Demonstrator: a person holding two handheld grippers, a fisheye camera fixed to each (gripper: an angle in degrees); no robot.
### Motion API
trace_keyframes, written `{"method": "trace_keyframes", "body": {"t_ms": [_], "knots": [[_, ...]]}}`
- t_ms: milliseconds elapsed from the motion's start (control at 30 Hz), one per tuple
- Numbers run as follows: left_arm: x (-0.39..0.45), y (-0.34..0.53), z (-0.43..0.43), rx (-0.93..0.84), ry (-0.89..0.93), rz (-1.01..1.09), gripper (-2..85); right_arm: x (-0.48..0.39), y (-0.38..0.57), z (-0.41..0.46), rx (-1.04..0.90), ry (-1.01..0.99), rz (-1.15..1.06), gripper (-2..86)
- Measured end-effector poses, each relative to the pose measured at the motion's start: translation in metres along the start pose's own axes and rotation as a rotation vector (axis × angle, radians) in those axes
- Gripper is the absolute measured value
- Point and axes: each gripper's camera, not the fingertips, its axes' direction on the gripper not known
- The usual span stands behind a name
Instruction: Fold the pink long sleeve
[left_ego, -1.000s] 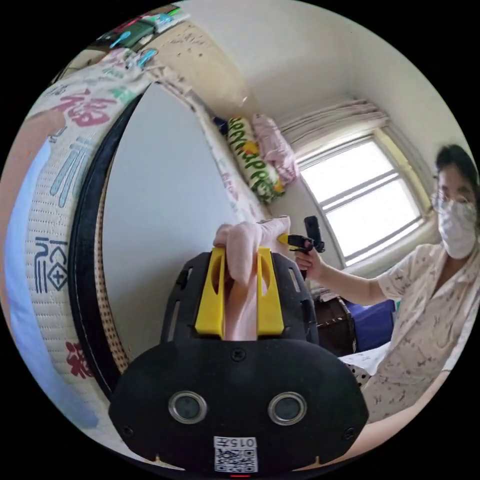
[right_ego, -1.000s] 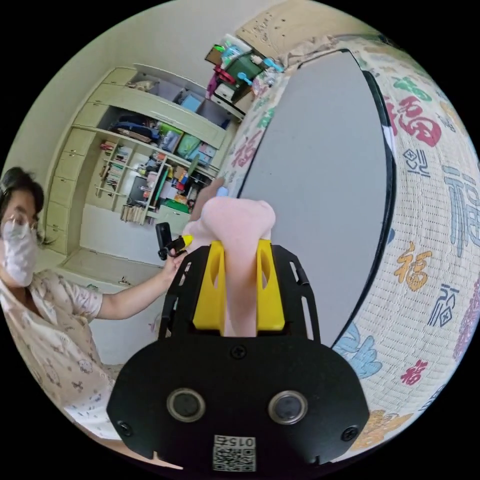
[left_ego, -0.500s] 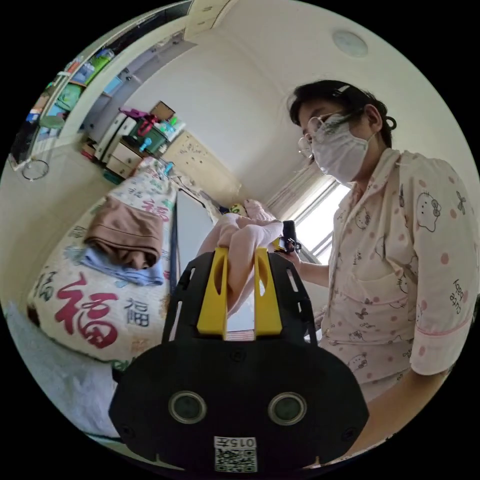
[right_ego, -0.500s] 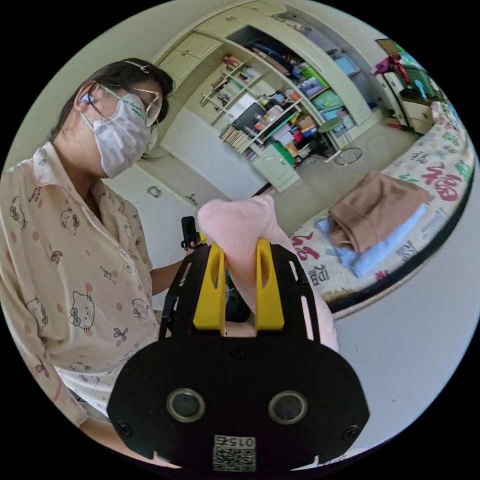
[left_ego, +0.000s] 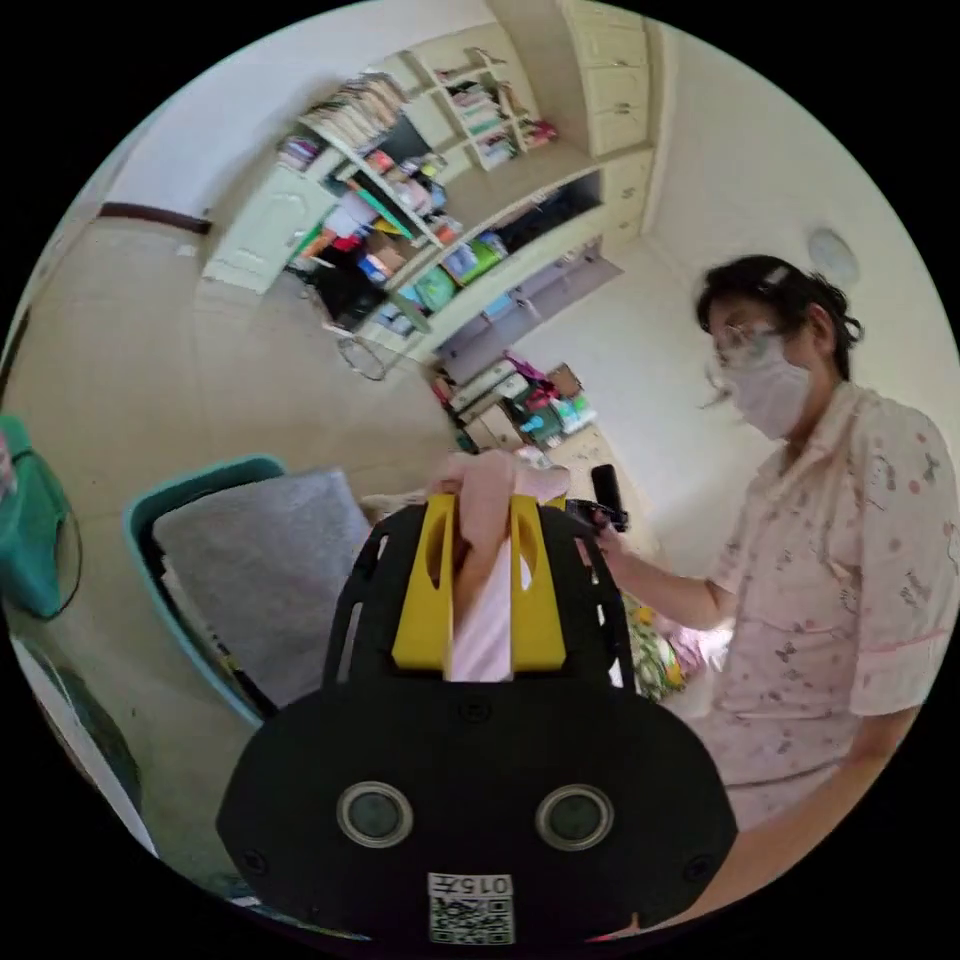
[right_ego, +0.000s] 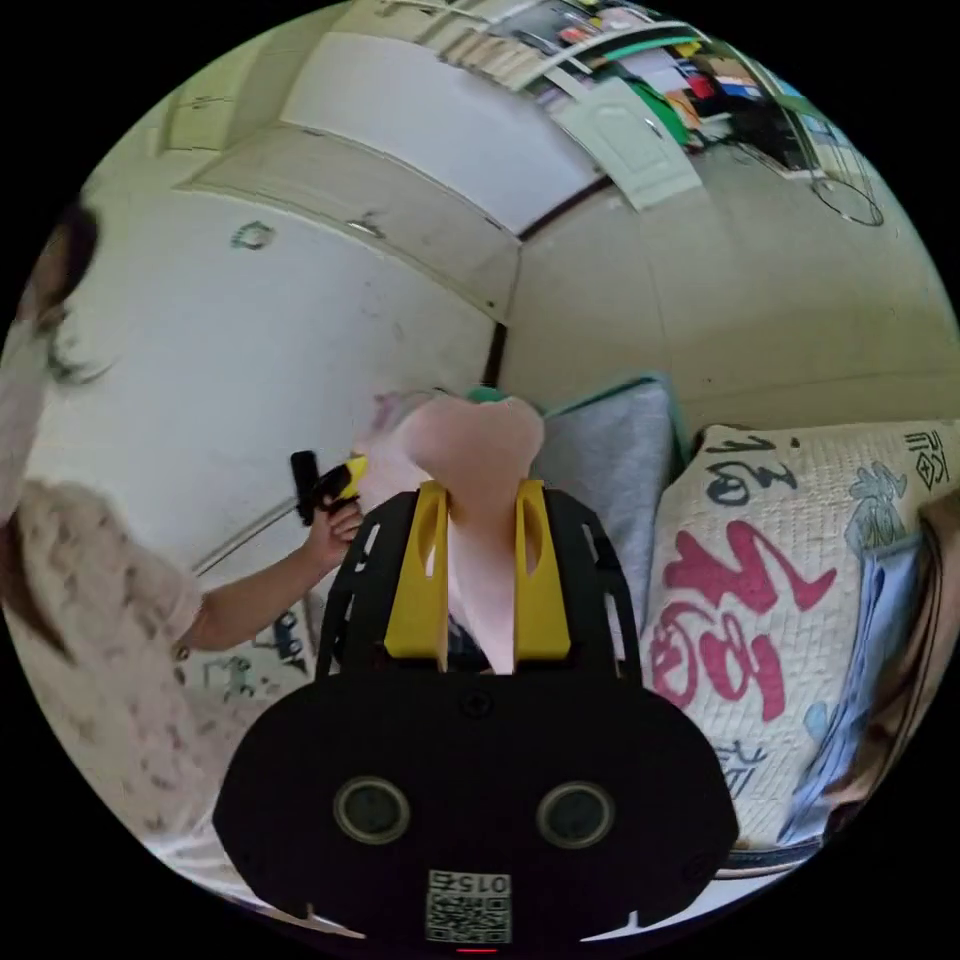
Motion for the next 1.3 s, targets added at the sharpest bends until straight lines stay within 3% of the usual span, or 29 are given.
{"method": "trace_keyframes", "body": {"t_ms": [33, 100, 133, 233, 433, 667, 833, 933, 1033, 1100, 1300], "knots": [[-0.021, -0.001, 0.007, 0.021, -0.064, -0.038, 8.3, 0.022, -0.011, 0.027, -0.021, 0.047, 0.031, 9.8], [-0.090, -0.004, 0.036, 0.108, -0.390, -0.162, 8.0, 0.109, -0.050, 0.136, -0.093, 0.322, 0.156, 6.9], [-0.103, -0.006, 0.044, 0.117, -0.431, -0.199, 8.0, 0.127, -0.057, 0.158, -0.107, 0.400, 0.193, 5.4], [-0.127, -0.025, 0.089, 0.066, -0.353, -0.221, 8.0, 0.171, -0.073, 0.239, -0.212, 0.510, 0.144, 2.4], [-0.124, -0.032, 0.190, -0.303, -0.397, -0.097, 7.8, 0.235, -0.024, 0.367, -0.390, 0.623, 0.054, -0.3], [-0.102, -0.035, 0.265, -0.512, -0.699, 0.100, 6.2, 0.289, -0.027, 0.456, -0.414, 0.708, 0.053, 0.0], [-0.072, -0.029, 0.269, -0.526, -0.819, 0.149, 6.2, 0.242, -0.033, 0.379, -0.193, 0.609, -0.012, 4.8], [-0.075, -0.043, 0.253, -0.540, -0.756, 0.015, 4.5, 0.228, -0.039, 0.287, -0.035, 0.782, 0.017, 10.5], [-0.056, -0.059, 0.228, -0.507, -0.629, 0.000, 2.3, 0.266, -0.054, 0.187, 0.065, 0.964, 0.195, 11.7], [-0.022, -0.068, 0.210, -0.422, -0.524, 0.068, 5.8, 0.304, -0.076, 0.114, 0.125, 1.040, 0.351, 12.7], [0.047, -0.069, 0.208, -0.388, -0.311, 0.146, 7.8, 0.372, -0.189, 0.026, 0.304, 0.998, 0.653, 17.2]]}}
